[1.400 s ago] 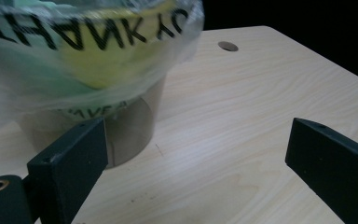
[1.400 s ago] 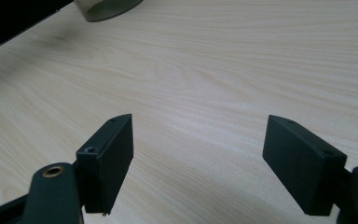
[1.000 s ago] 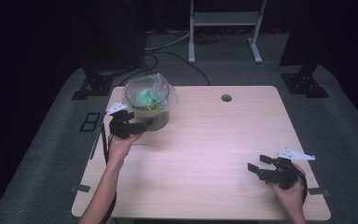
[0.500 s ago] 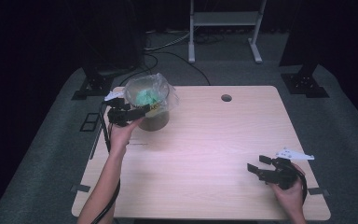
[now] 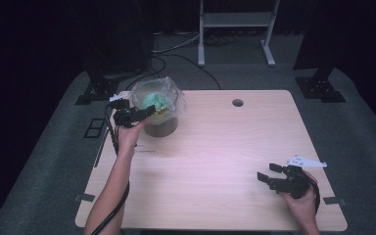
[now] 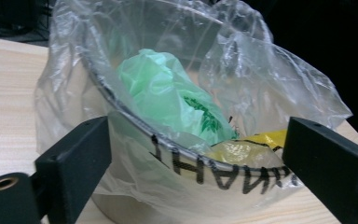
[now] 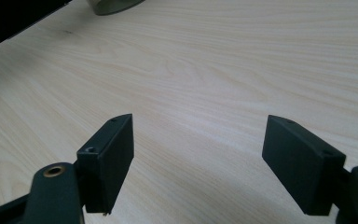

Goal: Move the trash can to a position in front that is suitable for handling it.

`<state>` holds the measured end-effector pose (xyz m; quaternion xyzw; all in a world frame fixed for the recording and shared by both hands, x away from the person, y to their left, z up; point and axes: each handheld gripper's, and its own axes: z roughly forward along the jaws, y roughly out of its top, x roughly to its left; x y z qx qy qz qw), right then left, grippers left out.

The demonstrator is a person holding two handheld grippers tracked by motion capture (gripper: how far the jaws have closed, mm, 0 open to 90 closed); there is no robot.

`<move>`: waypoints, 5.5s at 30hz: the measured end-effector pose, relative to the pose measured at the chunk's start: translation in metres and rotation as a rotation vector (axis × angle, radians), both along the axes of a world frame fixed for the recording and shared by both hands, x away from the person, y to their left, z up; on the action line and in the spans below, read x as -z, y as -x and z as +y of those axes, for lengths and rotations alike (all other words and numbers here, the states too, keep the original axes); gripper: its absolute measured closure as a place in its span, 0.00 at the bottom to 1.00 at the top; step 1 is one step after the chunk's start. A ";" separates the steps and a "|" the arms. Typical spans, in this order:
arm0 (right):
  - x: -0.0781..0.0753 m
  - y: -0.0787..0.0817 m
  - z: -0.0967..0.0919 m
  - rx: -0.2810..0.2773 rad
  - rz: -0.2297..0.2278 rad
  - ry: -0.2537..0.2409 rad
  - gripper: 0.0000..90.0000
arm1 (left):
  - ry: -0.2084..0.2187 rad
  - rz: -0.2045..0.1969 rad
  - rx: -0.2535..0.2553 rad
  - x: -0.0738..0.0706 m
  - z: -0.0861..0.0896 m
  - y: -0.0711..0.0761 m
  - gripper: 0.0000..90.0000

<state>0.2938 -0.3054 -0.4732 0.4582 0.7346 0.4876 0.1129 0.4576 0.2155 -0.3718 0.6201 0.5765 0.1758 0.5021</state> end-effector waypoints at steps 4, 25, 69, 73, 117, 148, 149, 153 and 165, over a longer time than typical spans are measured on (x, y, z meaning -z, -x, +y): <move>0.000 0.000 0.004 -0.007 0.000 0.006 0.27 | -0.008 0.010 -0.003 -0.001 0.000 -0.002 0.10; 0.000 0.000 0.002 0.002 0.002 -0.006 0.27 | 0.022 -0.024 0.084 0.005 -0.022 0.041 0.11; 0.001 0.001 -0.004 0.009 0.004 -0.014 0.27 | 0.065 -0.075 0.198 0.014 -0.061 0.144 0.11; 0.002 0.001 -0.005 0.014 0.002 -0.014 0.27 | 0.058 -0.074 0.210 0.012 -0.059 0.147 0.11; 0.001 0.000 0.000 -0.001 -0.003 0.001 0.27 | -0.037 -0.127 0.149 -0.004 -0.029 0.077 0.76; -0.083 -0.075 0.042 -0.133 -0.010 -0.107 0.26 | 0.013 -0.203 0.231 -0.007 -0.021 0.088 0.98; -0.087 -0.078 0.046 -0.138 -0.010 -0.106 0.26 | 0.013 -0.204 0.232 -0.008 -0.021 0.088 0.98; -0.098 -0.085 0.059 -0.160 -0.023 -0.106 0.26 | 0.014 -0.206 0.241 -0.008 -0.022 0.090 0.98; -0.123 -0.100 0.104 -0.213 -0.042 -0.085 0.27 | 0.022 -0.210 0.281 -0.008 -0.024 0.095 0.98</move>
